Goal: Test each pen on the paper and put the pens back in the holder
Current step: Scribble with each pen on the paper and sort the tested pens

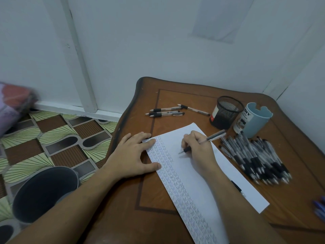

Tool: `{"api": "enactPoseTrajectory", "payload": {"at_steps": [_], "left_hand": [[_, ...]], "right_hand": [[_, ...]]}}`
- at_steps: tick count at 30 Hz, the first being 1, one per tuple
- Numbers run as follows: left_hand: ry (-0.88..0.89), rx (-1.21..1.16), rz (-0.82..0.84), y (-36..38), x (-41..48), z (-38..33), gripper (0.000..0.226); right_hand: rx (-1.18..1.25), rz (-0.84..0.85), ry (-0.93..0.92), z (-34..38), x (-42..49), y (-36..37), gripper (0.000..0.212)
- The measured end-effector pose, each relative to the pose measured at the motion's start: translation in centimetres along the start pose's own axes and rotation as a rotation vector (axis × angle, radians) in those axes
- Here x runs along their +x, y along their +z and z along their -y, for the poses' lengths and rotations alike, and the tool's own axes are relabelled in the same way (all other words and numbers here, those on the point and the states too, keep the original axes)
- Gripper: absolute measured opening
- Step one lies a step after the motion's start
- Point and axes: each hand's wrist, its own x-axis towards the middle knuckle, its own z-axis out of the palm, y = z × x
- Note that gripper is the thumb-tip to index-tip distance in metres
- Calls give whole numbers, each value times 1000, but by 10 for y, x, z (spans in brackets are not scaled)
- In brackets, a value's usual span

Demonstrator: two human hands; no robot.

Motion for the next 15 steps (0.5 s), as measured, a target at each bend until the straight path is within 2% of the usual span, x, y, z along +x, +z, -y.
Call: {"api": "enactPoseTrajectory", "payload": {"at_steps": [2, 11, 13, 15], "left_hand": [[1, -12, -10, 1, 0, 1, 123], [7, -4, -18, 2, 0, 2, 120], [6, -7, -17, 3, -1, 3, 122], [5, -8, -13, 3, -1, 3, 123]], "right_hand": [[63, -19, 15, 6, -1, -1, 45], [103, -19, 40, 18, -11, -4, 33], [148, 8, 52, 23, -13, -7, 30], [87, 63, 103, 30, -15, -10, 29]]}}
